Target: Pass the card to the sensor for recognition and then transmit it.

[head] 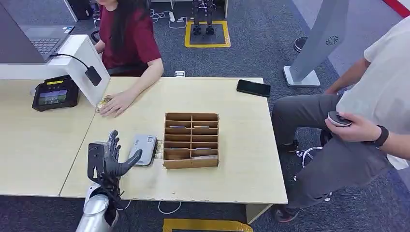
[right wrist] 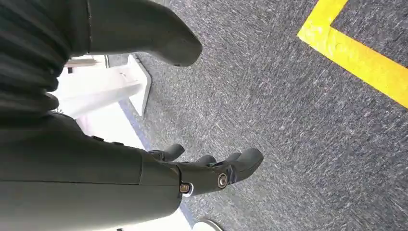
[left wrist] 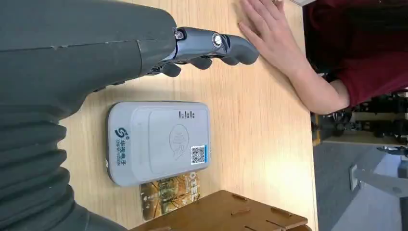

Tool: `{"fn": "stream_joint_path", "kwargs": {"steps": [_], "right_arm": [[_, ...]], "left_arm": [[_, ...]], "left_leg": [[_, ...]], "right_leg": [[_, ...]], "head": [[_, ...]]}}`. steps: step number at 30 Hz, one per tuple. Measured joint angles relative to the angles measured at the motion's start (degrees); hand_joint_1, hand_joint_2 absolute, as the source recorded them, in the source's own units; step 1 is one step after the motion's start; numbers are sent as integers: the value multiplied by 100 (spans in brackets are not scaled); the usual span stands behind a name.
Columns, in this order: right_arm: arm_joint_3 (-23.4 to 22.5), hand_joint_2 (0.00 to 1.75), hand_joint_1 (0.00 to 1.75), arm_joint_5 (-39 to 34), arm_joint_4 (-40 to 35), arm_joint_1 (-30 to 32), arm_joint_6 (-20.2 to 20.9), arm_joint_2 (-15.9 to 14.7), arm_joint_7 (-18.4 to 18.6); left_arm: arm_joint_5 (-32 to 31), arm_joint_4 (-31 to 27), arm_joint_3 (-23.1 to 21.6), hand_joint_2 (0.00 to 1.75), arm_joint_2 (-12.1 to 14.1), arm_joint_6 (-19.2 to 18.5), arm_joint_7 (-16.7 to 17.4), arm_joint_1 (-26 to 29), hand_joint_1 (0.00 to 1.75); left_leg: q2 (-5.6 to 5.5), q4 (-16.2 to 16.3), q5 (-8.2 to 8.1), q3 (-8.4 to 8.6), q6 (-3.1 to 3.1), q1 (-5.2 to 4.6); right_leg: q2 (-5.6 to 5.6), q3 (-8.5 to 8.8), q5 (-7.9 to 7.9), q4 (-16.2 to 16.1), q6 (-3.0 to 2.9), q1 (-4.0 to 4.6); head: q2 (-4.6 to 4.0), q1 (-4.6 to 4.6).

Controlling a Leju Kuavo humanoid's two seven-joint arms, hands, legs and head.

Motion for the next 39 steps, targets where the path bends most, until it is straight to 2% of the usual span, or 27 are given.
{"fn": "stream_joint_path", "kwargs": {"steps": [7,13,14,18,20,22,24,29,35,39], "right_arm": [[-142,175,0,-144,0,17,0,0,-7],[-234,175,0,-157,0,42,0,0,-7],[-243,175,0,-157,0,43,2,0,-7],[-275,175,0,-109,0,63,13,7,-63],[-275,175,0,-57,0,63,17,13,-66],[-273,175,0,-22,0,61,17,17,-74],[-273,175,0,-9,0,57,22,22,-79],[-273,175,0,2,0,56,26,24,-81],[-267,175,0,74,0,51,35,26,-116],[-260,175,0,114,0,40,37,26,-131]], "left_arm": [[-157,2,-184,175,-131,216,-24,-3,0],[-744,0,-439,175,-155,746,-256,-33,0],[-991,-7,-461,175,-164,959,-339,-26,0],[-2276,-252,-557,175,-234,2226,-864,50,0],[-3068,-339,-601,175,-229,2696,-782,89,0],[-3844,-361,-623,175,-210,2958,-623,102,0],[-4225,-363,-647,175,-173,3062,-546,116,0],[-4352,-389,-684,175,-120,3084,-481,146,0],[-5161,-389,-688,175,-31,3368,-293,180,0],[-5550,-389,-691,175,35,3410,-173,192,0]], "left_leg": [[-1,0,0,-1,0,0],[-1,0,-2,-1,3,0],[1,0,-2,-1,3,0],[-1,0,-2,-1,3,0],[0,0,-2,-2,3,0],[-1,0,-2,-3,3,0],[-1,0,-2,-3,3,0],[-1,0,-2,-3,3,0],[0,0,-2,-2,3,0],[0,0,-2,-2,3,0]], "right_leg": [[0,0,0,0,0,0],[0,0,0,-1,0,0],[2,-1,0,-1,0,0],[-1,0,0,-1,0,0],[-1,0,-1,-1,0,0],[-2,0,-1,-1,1,0],[-1,0,-1,-1,1,0],[-2,1,0,-1,0,0],[-2,0,0,-1,0,0],[-1,1,0,-1,0,0]], "head": [[0,2],[0,0],[0,0],[0,0],[0,0],[0,0],[0,-2],[0,0],[0,-2],[0,-2]]}}
